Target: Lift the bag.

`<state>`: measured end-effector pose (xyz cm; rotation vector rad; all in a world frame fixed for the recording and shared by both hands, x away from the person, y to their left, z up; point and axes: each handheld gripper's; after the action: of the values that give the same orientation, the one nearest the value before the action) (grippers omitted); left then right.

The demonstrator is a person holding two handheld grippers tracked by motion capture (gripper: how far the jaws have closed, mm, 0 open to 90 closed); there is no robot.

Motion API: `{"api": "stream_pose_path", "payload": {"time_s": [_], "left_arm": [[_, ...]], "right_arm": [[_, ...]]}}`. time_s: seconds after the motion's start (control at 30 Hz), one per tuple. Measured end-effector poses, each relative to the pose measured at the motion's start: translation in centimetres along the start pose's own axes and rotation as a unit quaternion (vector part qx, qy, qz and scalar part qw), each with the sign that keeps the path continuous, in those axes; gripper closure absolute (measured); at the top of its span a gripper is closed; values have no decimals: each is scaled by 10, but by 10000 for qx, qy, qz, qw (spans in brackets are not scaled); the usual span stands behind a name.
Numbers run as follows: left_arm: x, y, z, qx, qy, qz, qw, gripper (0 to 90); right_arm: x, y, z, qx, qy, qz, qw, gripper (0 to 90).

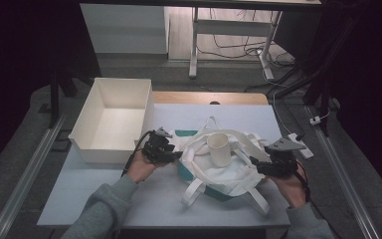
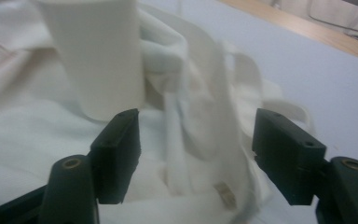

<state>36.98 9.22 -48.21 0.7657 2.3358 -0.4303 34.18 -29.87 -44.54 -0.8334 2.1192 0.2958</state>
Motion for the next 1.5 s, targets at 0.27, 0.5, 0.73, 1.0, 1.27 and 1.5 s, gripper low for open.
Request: {"api": "stream_pose_path", "payload": {"time_s": [0.27, 0.5, 0.73, 1.0, 1.27, 1.5], "left_arm": [[7, 3, 6, 328, 253, -47, 9991, 656], [8, -3, 10, 233, 317, 240, 9989, 794], [-2, -1, -21, 347, -100, 362, 9987, 829], [-14, 8, -77, 357, -1043, 291, 9935, 839], [-22, 13, -110, 271, -1680, 296, 9850, 845], [-32, 20, -143, 251, -2256, 275, 9735, 849]], "right_arm": [[17, -16, 0, 317, 524, 528, 9967, 437], [23, -16, 9, 367, 879, 422, 9946, 688], [10, -13, -10, 434, 675, 201, 9966, 796], [-7, -25, -51, 502, 42, 331, 9982, 811], [-34, -25, -81, 534, -564, 151, 9969, 815], [-67, -20, -109, 650, -1141, -93, 9913, 816]]}}
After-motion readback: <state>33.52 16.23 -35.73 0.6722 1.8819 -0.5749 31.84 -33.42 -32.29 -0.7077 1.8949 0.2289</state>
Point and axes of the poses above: each handheld gripper's, and its own axes: z roughly forward along the jaws, x roughly out of its underside, y roughly to its left, and after that the axes turned 7 degrees about -x, right-handed
